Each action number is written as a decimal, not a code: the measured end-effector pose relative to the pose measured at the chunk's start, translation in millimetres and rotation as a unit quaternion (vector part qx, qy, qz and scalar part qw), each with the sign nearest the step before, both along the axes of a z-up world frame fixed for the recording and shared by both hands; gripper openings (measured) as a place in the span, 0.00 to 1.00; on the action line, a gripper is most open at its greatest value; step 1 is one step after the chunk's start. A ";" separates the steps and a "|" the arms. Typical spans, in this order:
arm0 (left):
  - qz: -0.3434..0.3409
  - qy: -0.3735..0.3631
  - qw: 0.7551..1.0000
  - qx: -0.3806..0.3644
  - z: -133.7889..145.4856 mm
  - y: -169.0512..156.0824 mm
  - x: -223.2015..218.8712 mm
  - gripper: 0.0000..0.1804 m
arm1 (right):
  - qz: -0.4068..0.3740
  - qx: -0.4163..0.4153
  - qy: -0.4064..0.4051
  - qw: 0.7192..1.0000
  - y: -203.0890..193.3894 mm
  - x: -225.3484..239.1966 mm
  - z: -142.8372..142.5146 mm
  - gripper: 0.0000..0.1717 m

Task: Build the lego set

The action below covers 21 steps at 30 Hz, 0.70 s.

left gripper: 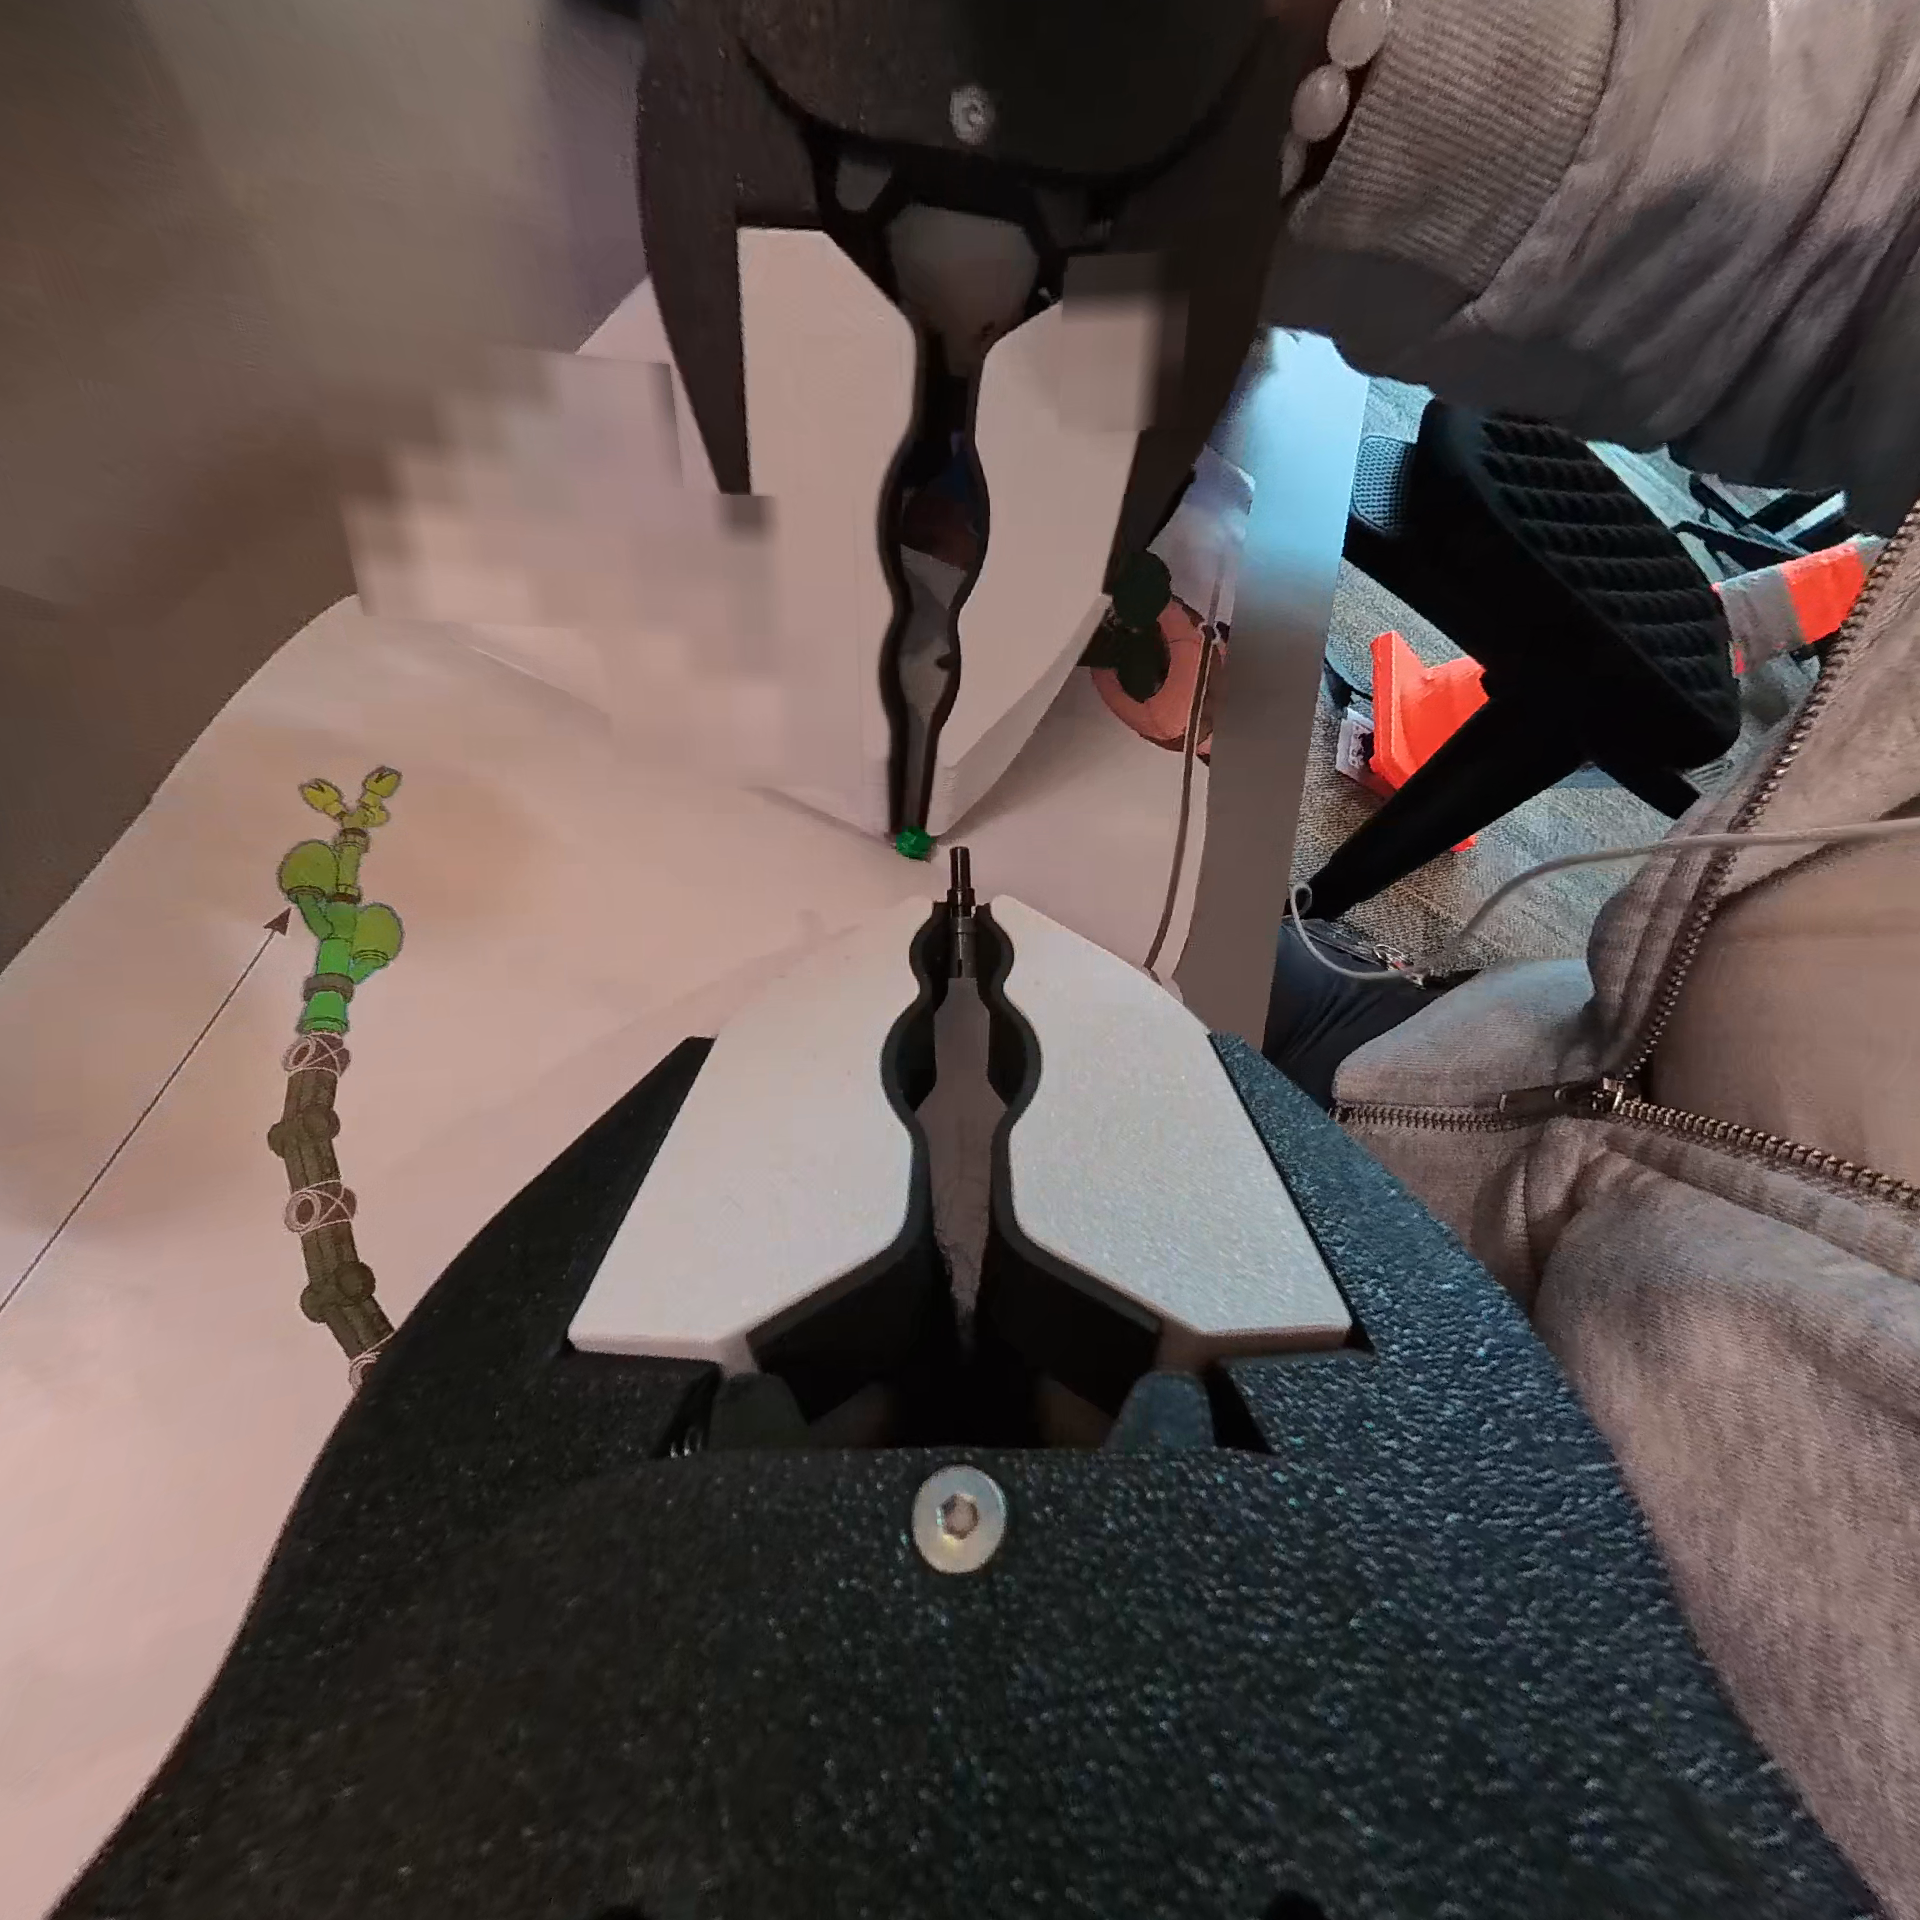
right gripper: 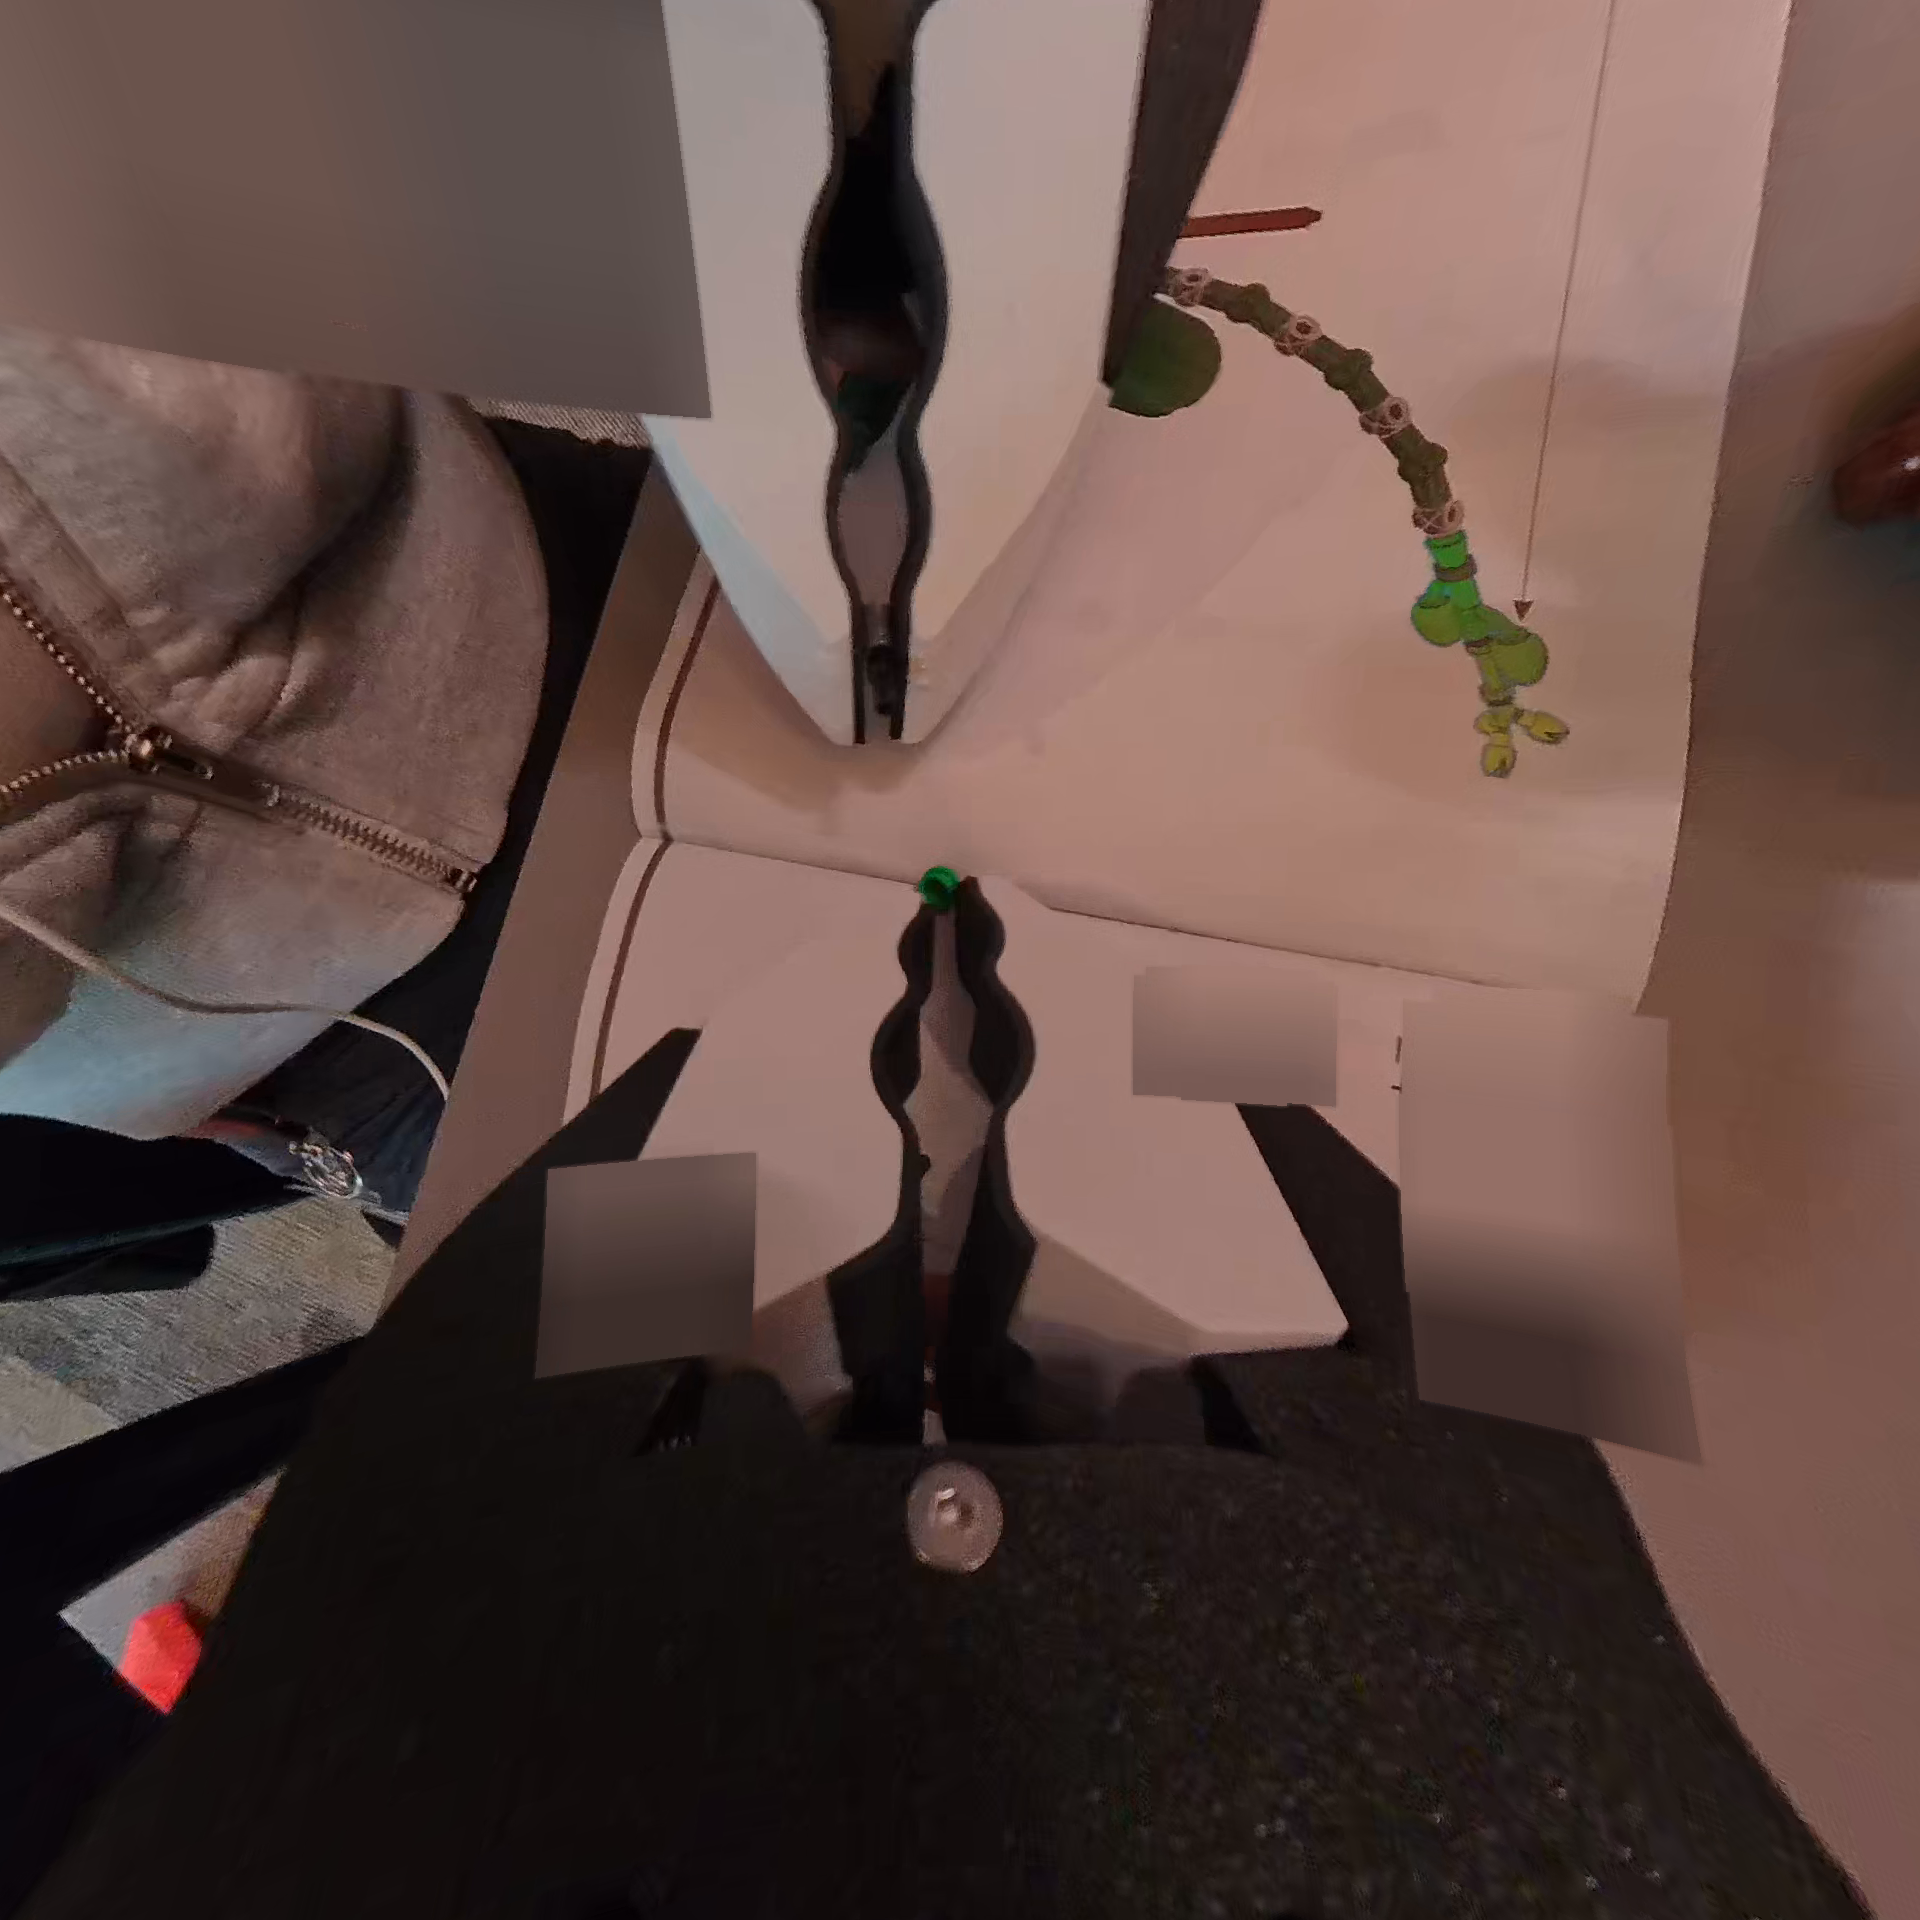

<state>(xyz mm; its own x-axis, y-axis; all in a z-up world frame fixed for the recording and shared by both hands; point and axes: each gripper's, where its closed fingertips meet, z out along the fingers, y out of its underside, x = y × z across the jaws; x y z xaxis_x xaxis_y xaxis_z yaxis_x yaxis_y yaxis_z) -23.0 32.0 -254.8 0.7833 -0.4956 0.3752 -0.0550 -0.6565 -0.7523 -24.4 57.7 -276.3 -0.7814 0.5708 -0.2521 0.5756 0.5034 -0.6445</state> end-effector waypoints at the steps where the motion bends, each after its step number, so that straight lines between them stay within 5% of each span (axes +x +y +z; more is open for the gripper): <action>1: 0.002 -0.002 1.000 0.001 0.4 0.4 -0.4 0.02 | 0.007 0.008 0.013 1.000 -1.4 1.0 1.2 0.00; 9: 0.011 -0.002 1.000 0.001 0.4 1.5 -3.8 0.02 | -0.055 0.196 0.205 0.957 1.2 0.2 6.3 0.01; 17: 0.012 0.011 1.000 0.003 0.6 1.6 -4.5 0.02 | -0.099 0.041 0.106 0.989 -7.1 14.1 14.8 0.10; 21: 0.018 0.010 1.000 0.004 1.0 1.4 -7.6 0.02 | -0.069 0.077 0.123 0.987 -15.0 12.6 9.3 0.08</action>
